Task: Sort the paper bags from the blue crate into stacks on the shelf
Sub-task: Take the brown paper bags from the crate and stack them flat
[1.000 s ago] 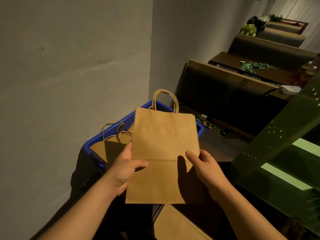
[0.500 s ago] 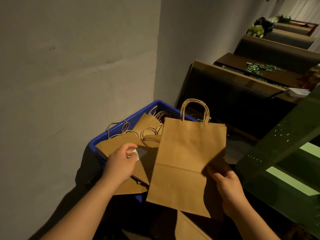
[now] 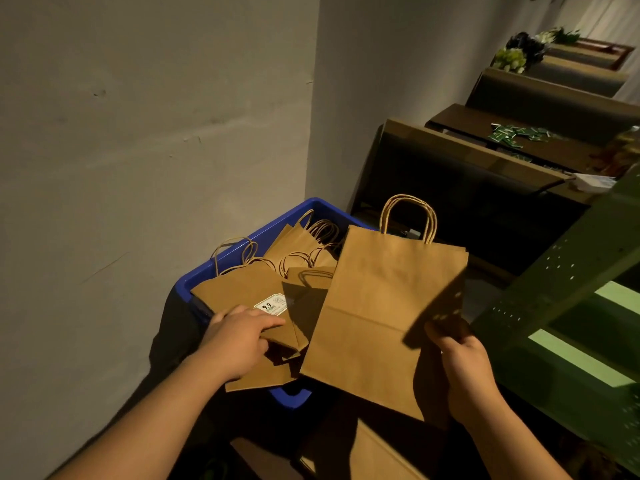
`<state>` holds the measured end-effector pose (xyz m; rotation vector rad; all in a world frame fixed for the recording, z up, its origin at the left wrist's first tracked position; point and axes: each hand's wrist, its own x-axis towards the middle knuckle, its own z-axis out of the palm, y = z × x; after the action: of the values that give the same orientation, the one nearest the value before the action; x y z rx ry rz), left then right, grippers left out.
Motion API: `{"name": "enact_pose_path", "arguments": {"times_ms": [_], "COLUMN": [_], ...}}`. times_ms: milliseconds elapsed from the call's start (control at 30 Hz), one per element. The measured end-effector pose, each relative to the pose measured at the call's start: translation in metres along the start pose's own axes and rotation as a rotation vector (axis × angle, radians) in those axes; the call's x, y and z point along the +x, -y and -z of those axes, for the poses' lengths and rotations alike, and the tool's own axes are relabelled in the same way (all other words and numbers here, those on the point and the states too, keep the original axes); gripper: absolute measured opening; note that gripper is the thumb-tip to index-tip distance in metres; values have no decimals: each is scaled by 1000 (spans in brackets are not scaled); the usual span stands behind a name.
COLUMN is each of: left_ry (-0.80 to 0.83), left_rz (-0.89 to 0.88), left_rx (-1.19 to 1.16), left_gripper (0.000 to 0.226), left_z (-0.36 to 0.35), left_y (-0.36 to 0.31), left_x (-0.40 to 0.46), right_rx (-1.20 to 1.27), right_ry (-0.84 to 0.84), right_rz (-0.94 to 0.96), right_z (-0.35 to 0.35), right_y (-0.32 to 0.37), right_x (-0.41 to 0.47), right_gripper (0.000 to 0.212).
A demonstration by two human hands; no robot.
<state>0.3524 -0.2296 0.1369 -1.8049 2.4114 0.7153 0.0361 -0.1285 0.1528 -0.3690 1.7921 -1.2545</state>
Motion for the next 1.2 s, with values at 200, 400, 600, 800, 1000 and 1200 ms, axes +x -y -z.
{"name": "enact_pose_path", "arguments": {"times_ms": [200,400,600,800,1000,1200], "left_ry": [-577,-781,-862,-749,-409,-382], "left_rz": [18,-390,-752,-987,-1122,-576], "left_rx": [25,-331,-151,-140,-254,-440], "left_gripper": [31,28,26,23,12,36], "left_z": [10,41,55,22,-27,-21], "left_y": [-8,-30,-81,-130,-142,-118], "left_x": [-10,-8,-10,-16,-15,-5], "right_rx": [175,41,29,-19,-147,-62], "right_ry": [-201,-151,97,198,249,104], "right_rz": [206,325,287,261,168,-44], "right_z": [-1,-13,-32,-33,-24,1], "right_y": [21,38,54,59,40,24], "right_x": [-14,-37,-56,-66,-55,-41], "right_gripper": [20,12,24,21,25,18]}}
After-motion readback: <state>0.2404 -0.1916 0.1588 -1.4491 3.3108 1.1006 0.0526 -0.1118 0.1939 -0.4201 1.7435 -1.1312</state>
